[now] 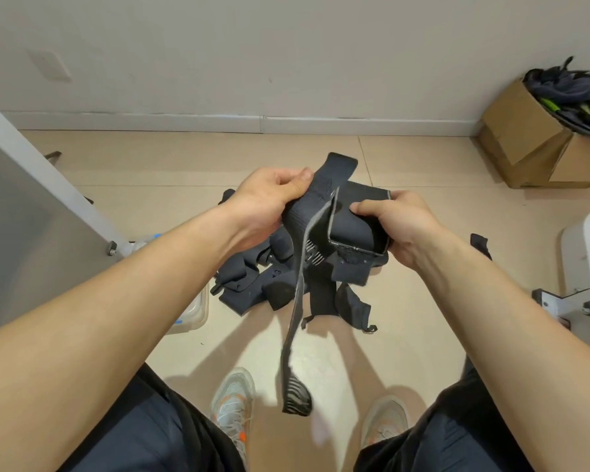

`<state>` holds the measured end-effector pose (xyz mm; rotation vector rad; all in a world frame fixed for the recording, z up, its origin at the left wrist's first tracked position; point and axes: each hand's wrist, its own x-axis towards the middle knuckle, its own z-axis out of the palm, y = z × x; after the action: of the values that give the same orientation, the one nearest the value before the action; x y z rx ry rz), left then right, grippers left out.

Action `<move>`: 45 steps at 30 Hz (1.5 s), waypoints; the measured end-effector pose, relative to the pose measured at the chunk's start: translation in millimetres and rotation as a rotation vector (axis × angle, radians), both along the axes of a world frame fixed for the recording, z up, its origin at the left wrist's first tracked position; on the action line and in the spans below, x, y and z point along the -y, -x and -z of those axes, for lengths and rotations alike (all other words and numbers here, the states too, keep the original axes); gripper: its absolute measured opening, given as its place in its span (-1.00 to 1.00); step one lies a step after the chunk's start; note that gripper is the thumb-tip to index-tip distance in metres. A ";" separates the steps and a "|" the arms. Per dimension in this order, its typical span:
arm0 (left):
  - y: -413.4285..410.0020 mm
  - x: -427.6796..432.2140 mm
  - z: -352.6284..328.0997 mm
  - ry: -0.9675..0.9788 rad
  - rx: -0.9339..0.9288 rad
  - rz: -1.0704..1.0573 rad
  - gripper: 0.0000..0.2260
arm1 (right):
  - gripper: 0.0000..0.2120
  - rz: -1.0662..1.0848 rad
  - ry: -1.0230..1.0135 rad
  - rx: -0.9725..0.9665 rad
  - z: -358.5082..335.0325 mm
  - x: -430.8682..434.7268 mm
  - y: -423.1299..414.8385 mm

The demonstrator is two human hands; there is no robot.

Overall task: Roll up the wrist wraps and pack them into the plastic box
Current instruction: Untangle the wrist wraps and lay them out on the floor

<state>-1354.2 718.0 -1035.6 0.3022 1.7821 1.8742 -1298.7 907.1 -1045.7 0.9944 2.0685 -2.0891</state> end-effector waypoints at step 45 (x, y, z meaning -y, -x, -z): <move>-1.4 18.1 -21.3 -0.117 0.497 -0.086 -0.80 | -0.79 -0.599 -1.364 -0.797 -31.2 6.9 -12.8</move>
<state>-1352.8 699.9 -1014.4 -0.1915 1.3699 1.9064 -1285.9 900.2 -1014.5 -0.7070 3.5053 -0.5687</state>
